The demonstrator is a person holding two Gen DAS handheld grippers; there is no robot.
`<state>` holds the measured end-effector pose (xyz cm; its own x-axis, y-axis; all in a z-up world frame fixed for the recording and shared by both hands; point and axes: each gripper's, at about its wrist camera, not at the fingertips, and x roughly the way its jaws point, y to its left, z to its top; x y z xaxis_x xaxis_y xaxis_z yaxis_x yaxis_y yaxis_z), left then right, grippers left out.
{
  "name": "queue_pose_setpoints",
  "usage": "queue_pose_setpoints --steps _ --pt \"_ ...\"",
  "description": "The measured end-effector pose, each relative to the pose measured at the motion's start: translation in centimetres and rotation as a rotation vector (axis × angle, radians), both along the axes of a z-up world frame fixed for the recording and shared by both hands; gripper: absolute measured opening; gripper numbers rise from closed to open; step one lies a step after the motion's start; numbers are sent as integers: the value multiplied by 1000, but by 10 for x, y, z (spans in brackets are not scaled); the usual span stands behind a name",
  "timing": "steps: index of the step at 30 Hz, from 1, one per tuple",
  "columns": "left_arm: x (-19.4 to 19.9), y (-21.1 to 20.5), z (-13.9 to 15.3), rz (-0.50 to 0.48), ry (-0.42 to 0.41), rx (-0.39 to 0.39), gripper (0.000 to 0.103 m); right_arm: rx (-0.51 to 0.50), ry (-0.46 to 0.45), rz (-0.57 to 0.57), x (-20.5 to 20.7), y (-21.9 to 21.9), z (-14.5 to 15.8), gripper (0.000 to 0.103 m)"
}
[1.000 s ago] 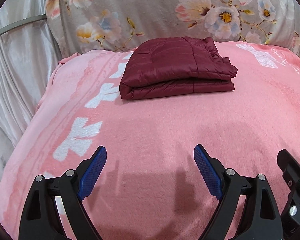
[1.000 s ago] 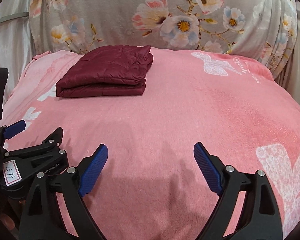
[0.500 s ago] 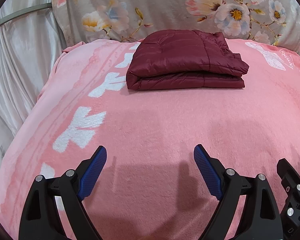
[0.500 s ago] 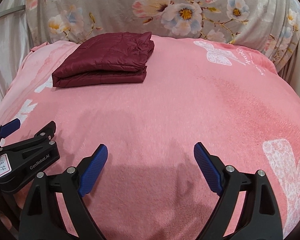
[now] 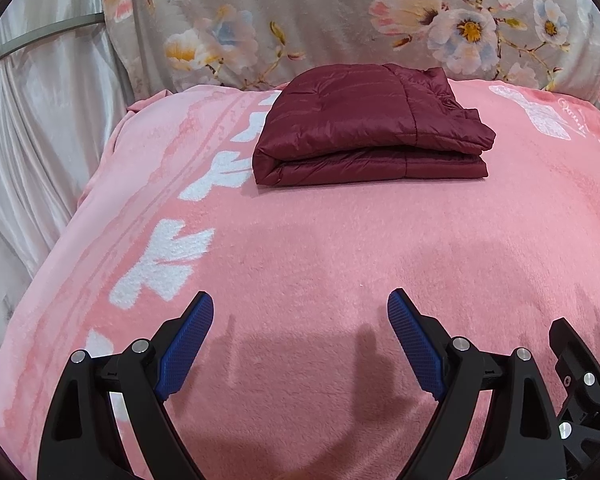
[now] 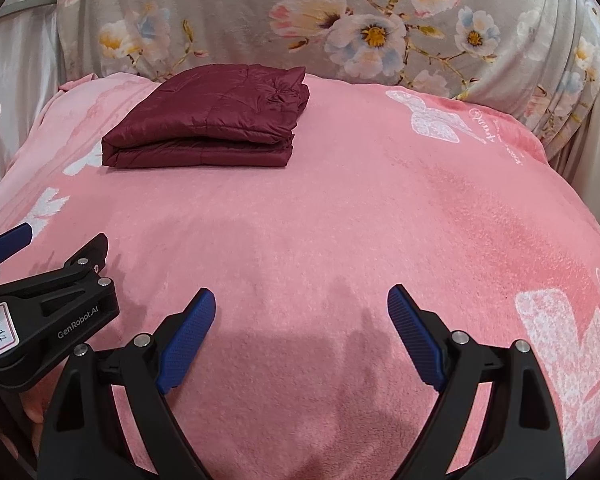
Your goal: Fold large clothes
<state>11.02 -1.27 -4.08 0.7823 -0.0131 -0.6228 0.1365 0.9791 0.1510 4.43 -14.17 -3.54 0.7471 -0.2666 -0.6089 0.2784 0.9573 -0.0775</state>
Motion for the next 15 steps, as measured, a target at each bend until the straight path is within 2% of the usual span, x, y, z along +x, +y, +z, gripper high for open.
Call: queue_pose_setpoints --steps 15 --pt "-4 -3 1 -7 -14 8 87 -3 -5 -1 0 1 1 85"
